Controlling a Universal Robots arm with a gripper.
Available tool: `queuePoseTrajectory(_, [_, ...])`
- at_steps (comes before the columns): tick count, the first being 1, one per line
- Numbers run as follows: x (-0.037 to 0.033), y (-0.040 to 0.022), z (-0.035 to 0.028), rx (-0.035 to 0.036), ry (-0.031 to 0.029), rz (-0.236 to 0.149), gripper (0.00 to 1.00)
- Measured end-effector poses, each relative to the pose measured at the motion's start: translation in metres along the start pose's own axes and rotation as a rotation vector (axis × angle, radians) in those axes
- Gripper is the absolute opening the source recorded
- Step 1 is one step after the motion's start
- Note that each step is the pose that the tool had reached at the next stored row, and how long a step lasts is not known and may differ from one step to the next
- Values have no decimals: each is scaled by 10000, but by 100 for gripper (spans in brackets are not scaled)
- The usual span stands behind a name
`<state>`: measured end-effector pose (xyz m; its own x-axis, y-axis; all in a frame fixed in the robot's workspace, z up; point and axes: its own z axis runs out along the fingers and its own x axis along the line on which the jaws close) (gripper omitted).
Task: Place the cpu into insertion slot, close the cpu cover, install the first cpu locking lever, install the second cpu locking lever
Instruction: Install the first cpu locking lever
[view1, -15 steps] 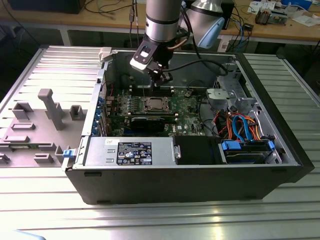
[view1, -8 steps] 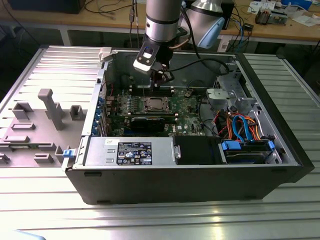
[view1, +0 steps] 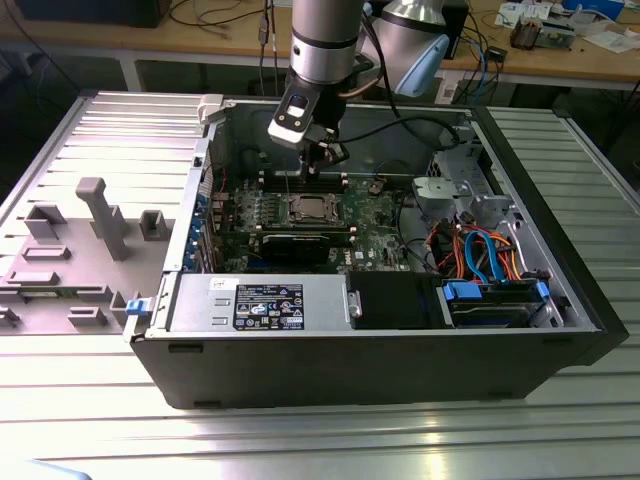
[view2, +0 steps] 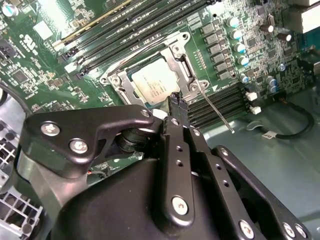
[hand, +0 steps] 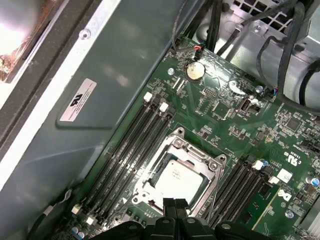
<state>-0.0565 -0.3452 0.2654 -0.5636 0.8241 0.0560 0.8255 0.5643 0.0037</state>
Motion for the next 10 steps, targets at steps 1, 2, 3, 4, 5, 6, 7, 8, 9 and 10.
queuePoseTrajectory(1, [0, 0, 0, 13, 1, -219, 11])
queuePoseTrajectory(2, [0, 0, 1, 25, 2, -478, 11])
queuePoseTrajectory(3, [0, 0, 1, 33, 3, -620, 11])
queuePoseTrajectory(4, [0, 0, 1, 42, 3, -776, 11])
queuePoseTrajectory(5, [0, 0, 1, 52, 4, -954, 11])
queuePoseTrajectory(6, [0, 0, 1, 59, 4, -1074, 11])
queuePoseTrajectory(7, [0, 0, 1, 67, 5, -1236, 11])
queuePoseTrajectory(8, [0, 0, 1, 71, 4, -1347, 11])
queuePoseTrajectory(9, [-1, 1, 1, 72, -2, -1477, 11])
queuePoseTrajectory(10, [-1, 1, 1, 66, -11, -1579, 11])
